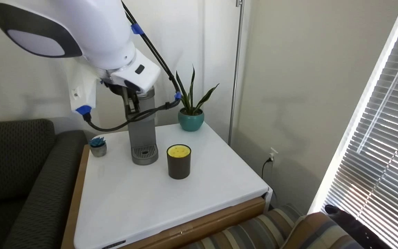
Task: Lift up the top compartment of the coffee machine.
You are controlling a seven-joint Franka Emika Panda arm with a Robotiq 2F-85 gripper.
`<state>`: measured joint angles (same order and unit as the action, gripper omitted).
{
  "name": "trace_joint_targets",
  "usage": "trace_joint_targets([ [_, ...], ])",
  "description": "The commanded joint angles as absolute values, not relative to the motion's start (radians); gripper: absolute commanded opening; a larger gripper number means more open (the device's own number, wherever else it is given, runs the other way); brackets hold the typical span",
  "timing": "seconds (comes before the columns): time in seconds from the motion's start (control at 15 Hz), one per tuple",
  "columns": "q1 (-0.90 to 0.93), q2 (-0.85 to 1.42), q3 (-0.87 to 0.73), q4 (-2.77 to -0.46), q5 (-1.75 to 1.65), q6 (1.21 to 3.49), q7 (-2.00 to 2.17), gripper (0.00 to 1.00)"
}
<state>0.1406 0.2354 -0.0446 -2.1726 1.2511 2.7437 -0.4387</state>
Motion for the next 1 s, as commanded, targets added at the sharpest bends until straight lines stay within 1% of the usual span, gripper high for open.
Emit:
trace_joint_targets([
  [0.0, 0.126, 0.300, -0.019, -2.089, 1.394, 2.738, -0.551, 0.12],
  [0.07, 0.128, 0.312, -0.015, -2.076, 1.427, 2.736, -0.572, 0.04],
  [0.13, 0.130, 0.325, -0.011, -2.062, 1.454, 2.739, -0.592, 0.00],
  [0.6, 0.134, 0.389, 0.001, -2.006, 1.558, 2.736, -0.686, 0.00],
  [0.93, 0.136, 0.373, 0.000, -1.991, 1.678, 2.756, -0.794, 0.00],
])
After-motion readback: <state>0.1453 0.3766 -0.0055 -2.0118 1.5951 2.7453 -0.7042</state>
